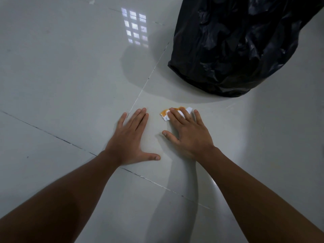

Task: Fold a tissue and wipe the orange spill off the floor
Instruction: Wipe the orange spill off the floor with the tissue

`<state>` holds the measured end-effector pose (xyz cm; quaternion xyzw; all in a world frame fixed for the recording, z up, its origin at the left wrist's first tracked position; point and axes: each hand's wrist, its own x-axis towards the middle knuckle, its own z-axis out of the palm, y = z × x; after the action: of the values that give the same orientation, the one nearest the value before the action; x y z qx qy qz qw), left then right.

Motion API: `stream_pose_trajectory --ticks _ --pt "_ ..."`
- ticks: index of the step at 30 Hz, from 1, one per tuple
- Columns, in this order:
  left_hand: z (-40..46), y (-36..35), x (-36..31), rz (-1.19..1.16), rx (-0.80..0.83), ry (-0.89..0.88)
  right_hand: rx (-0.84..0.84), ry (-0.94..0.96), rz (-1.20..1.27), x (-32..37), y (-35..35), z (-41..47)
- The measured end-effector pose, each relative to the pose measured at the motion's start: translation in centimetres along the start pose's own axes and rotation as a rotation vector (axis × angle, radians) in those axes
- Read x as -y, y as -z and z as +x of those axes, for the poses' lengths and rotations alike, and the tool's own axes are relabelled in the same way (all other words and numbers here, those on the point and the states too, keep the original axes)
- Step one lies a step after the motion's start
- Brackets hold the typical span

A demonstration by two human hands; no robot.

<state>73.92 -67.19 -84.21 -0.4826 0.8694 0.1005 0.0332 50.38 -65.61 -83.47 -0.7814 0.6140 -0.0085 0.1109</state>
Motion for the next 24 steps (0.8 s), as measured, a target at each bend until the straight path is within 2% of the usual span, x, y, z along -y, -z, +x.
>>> stream_pose_trajectory --ticks 8,13,17,24 --pt "0.0 -0.1 0.0 0.0 0.01 0.009 -0.06 -0.11 0.096 -0.8 -0.1 -3.8" --pt "0.0 -0.1 0.0 0.01 0.009 0.016 -0.043 -0.175 0.193 0.4 -0.6 -5.8" --pt "0.0 -0.1 0.0 0.008 0.012 0.023 -0.041 -0.165 0.162 0.3 -0.6 -8.0" --pt "0.0 0.0 -0.2 0.01 0.009 0.025 -0.052 -0.281 0.125 -1.4 -0.7 -10.2"
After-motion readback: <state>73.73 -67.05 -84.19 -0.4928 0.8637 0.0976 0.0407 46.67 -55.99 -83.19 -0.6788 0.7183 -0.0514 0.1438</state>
